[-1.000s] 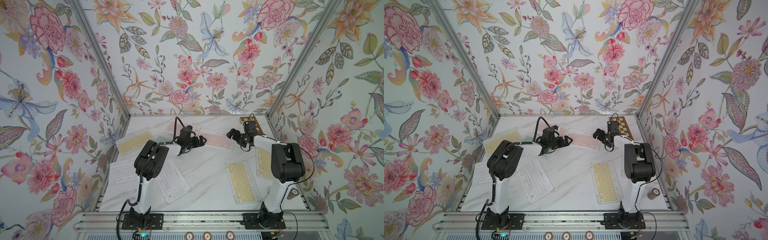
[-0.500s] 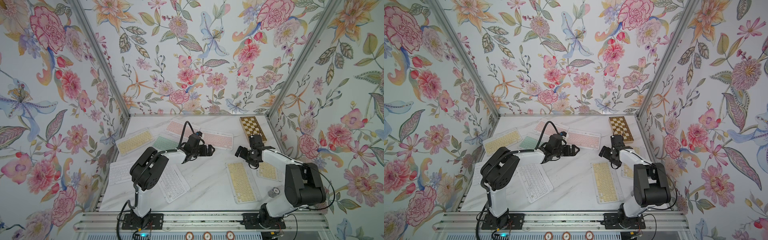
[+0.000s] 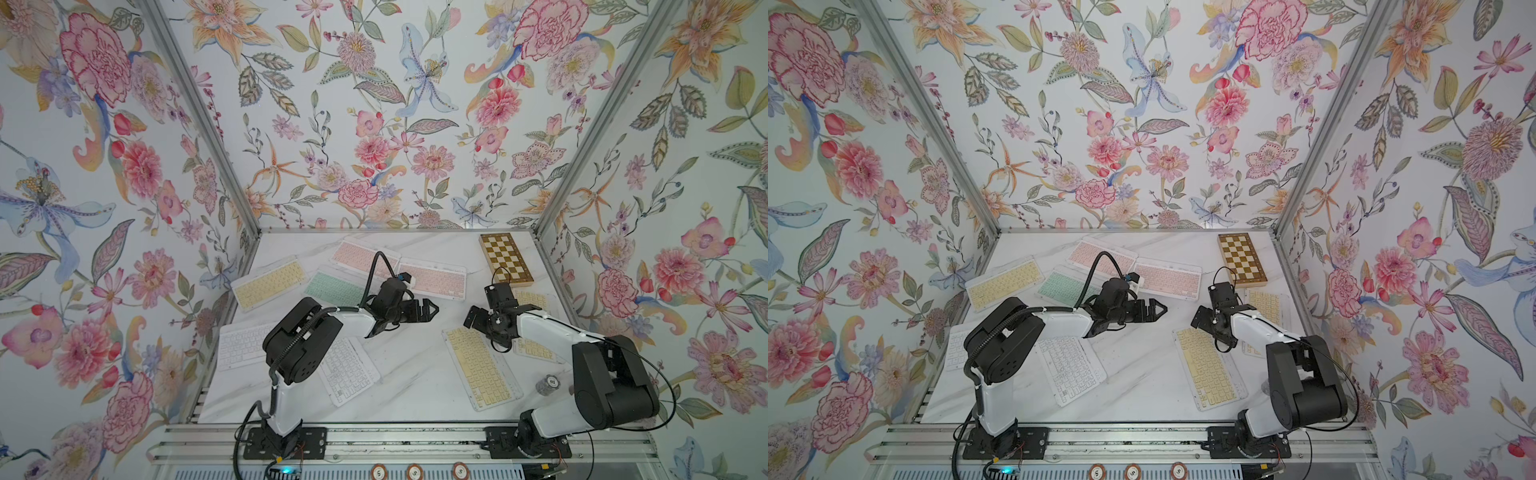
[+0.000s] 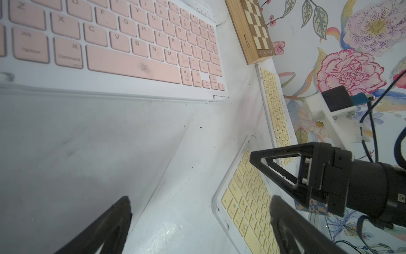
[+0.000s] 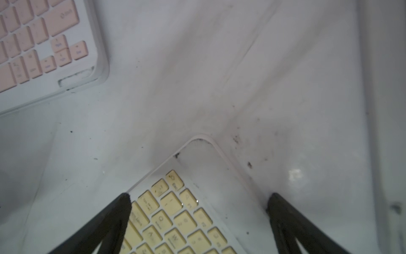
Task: Stack the numeric keypads
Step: Move the numeric keypad to the center of the board.
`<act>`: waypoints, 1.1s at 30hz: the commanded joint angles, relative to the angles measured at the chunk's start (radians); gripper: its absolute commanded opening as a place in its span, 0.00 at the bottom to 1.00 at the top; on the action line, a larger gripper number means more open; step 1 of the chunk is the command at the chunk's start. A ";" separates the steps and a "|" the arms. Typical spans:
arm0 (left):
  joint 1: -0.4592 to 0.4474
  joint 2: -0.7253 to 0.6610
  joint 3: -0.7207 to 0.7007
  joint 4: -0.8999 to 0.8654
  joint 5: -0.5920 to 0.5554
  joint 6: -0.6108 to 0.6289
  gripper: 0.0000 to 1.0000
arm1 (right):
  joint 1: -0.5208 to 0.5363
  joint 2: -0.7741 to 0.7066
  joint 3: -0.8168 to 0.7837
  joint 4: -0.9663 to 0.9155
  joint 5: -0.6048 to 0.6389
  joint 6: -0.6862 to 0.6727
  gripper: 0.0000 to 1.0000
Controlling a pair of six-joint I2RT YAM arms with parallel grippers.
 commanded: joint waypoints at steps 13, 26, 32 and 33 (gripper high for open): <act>0.044 -0.082 -0.107 0.025 0.024 0.001 0.99 | 0.054 0.068 0.173 -0.093 -0.015 0.027 0.99; 0.032 -0.034 -0.071 0.069 0.068 -0.014 0.99 | -0.029 -0.216 -0.058 -0.258 -0.054 0.020 0.99; 0.035 -0.043 -0.106 0.100 0.070 -0.025 0.99 | 0.077 -0.210 -0.063 -0.253 -0.074 0.082 0.99; 0.035 -0.044 -0.113 0.109 0.073 -0.030 0.99 | 0.090 -0.193 -0.060 -0.246 -0.077 0.089 0.99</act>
